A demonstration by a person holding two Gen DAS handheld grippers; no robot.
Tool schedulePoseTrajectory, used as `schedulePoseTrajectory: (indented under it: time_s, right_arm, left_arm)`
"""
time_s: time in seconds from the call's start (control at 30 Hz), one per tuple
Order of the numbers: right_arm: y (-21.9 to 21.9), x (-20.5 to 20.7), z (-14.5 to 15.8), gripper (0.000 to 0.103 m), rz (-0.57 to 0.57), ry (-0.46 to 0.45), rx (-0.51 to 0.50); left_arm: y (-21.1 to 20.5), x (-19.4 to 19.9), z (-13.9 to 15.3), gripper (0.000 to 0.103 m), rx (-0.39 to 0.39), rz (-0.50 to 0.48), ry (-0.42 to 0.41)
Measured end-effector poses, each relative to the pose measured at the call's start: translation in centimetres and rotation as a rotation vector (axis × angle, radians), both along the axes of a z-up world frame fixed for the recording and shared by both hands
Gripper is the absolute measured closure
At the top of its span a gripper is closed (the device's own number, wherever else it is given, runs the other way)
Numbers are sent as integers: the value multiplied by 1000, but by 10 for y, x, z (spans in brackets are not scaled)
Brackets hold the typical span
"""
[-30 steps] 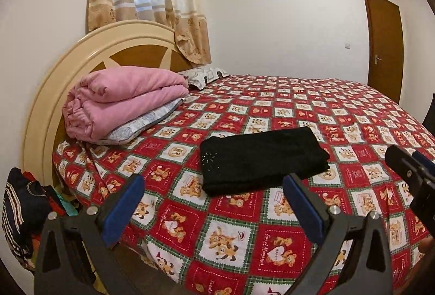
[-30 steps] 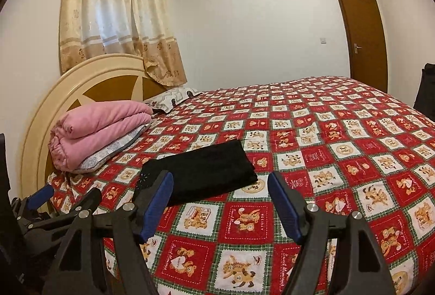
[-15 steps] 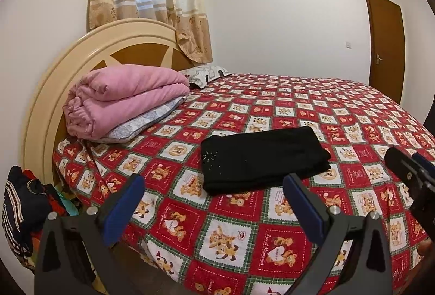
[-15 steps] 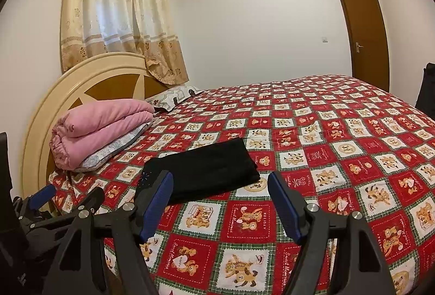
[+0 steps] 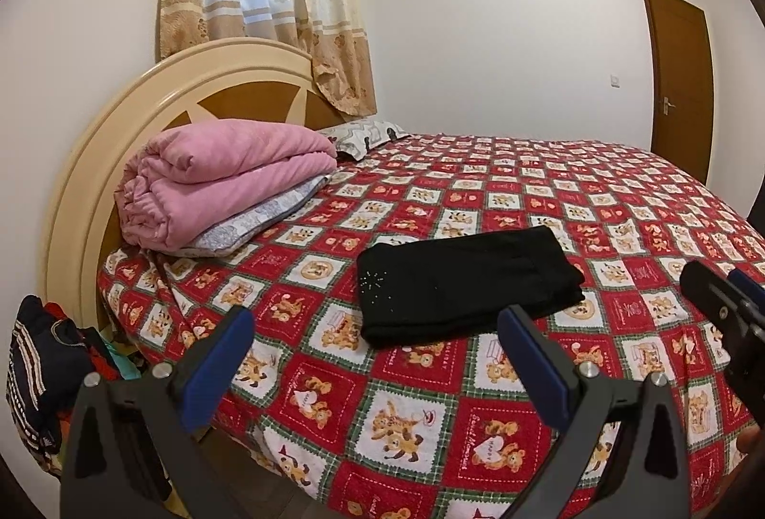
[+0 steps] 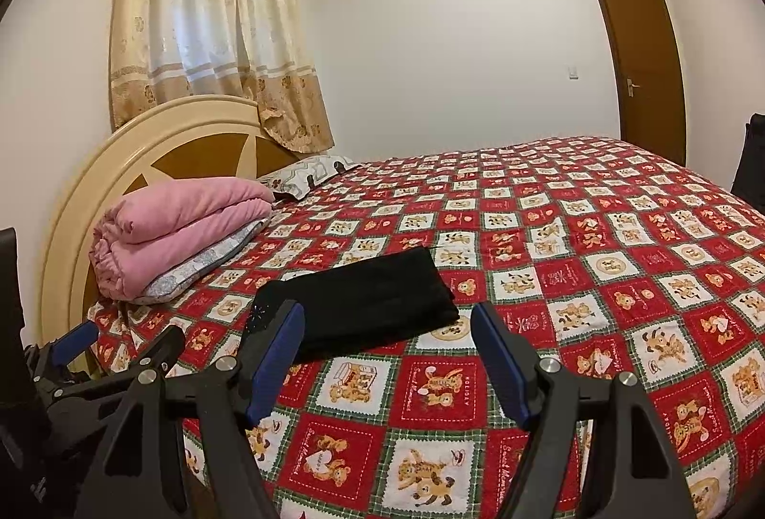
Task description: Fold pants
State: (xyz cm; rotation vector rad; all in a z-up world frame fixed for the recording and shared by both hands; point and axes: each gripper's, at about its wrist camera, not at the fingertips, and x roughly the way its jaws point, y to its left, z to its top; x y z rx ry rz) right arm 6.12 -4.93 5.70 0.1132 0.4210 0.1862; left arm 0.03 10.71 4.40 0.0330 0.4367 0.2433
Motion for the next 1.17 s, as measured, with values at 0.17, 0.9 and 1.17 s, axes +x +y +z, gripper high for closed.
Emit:
schedulePoseTrajectory:
  time_s: [0.17, 0.9, 1.17]
  right_arm:
    - [0, -2, 1, 29, 2, -7, 1]
    - [-5, -2, 1, 29, -4, -17, -7]
    - [-5, -2, -1, 29, -4, -12, -6]
  left_arm:
    - [1, 0, 1, 0, -1, 5, -3]
    - [5, 2, 5, 0, -48, -12, -4]
    - [0, 3, 4, 0, -35, -27, -7]
